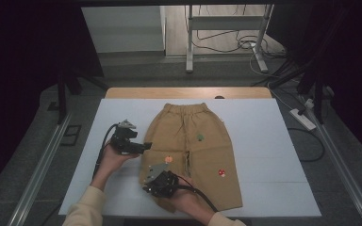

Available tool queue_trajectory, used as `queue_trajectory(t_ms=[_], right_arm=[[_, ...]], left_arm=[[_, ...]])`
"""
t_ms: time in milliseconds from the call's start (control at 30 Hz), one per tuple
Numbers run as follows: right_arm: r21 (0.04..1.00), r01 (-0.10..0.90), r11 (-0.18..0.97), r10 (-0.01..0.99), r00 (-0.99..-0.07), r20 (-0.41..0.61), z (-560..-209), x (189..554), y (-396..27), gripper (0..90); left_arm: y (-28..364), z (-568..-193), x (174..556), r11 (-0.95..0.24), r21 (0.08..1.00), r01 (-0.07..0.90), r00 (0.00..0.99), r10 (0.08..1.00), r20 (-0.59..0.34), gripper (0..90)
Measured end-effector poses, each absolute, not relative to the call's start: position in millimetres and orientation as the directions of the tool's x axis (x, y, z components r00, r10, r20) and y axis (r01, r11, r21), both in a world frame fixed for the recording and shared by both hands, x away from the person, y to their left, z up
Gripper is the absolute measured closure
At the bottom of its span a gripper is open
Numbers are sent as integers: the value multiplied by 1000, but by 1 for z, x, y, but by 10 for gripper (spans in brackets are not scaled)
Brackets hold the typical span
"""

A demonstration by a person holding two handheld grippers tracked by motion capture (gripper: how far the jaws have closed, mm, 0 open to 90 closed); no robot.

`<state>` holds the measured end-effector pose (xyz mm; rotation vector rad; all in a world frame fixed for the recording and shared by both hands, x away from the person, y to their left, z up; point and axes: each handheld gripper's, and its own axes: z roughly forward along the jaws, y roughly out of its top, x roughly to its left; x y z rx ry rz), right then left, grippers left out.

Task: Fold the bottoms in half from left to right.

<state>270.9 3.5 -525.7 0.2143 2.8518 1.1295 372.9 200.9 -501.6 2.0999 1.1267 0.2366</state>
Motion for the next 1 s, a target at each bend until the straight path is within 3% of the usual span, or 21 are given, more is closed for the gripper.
queue_trajectory(t_ms=[1000], right_arm=[[688, 88, 720, 143, -989, -24, -526, 270, 3, 853]], left_arm=[[191, -511, 421, -372, 644, 668, 591, 791, -157, 176]])
